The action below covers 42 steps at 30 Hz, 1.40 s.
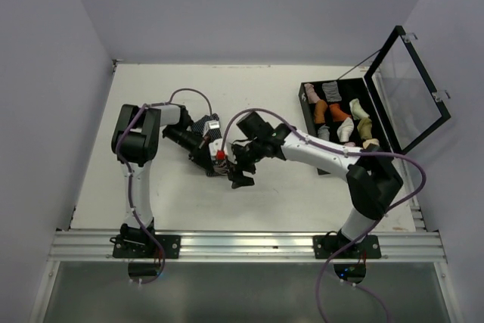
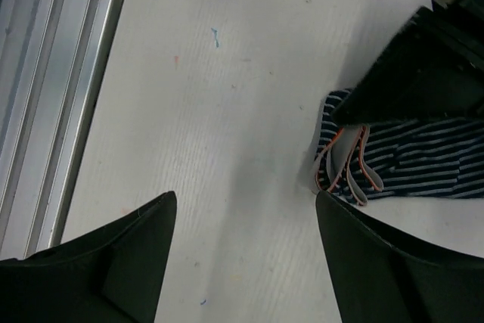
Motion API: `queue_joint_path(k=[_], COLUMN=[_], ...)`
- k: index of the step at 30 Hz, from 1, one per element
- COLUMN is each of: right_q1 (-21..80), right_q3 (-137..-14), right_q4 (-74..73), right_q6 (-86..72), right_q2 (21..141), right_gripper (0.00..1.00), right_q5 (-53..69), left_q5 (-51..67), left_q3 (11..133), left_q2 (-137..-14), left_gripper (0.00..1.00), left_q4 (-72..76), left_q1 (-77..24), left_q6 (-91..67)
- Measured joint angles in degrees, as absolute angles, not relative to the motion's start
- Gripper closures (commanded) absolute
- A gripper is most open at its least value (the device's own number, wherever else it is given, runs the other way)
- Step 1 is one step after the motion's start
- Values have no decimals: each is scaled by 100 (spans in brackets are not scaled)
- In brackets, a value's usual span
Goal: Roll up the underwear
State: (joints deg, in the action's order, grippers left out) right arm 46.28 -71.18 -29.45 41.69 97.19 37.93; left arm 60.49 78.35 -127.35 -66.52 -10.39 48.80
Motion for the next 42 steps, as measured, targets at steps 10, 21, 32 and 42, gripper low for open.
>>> queue_joint_path(k=[10, 21, 32, 42], right_q1=[5194, 5269, 5236, 4641], right_q3=[-7000, -6965, -7520, -8768], right_q4=[-1782, -1188, -1507, -2521], right_q6=[4469, 4744, 4678, 3968], right_q2=[10436, 11045, 11596, 12545], right_gripper=[30, 49, 100, 100], right_q5=[2921, 2783, 3157, 4709], left_q5=[5951, 5951, 5671, 5507], left_q3=[7832, 7557, 7111, 6724], left_q2=[-12781, -12711, -12154, -9531], left_gripper=[100, 100, 95, 61], left_q4=[-6628, -6613, -6222, -4952], left_q1=[-1041, -1041, -1013, 502], left_q6=[4230, 4084, 3962, 3944])
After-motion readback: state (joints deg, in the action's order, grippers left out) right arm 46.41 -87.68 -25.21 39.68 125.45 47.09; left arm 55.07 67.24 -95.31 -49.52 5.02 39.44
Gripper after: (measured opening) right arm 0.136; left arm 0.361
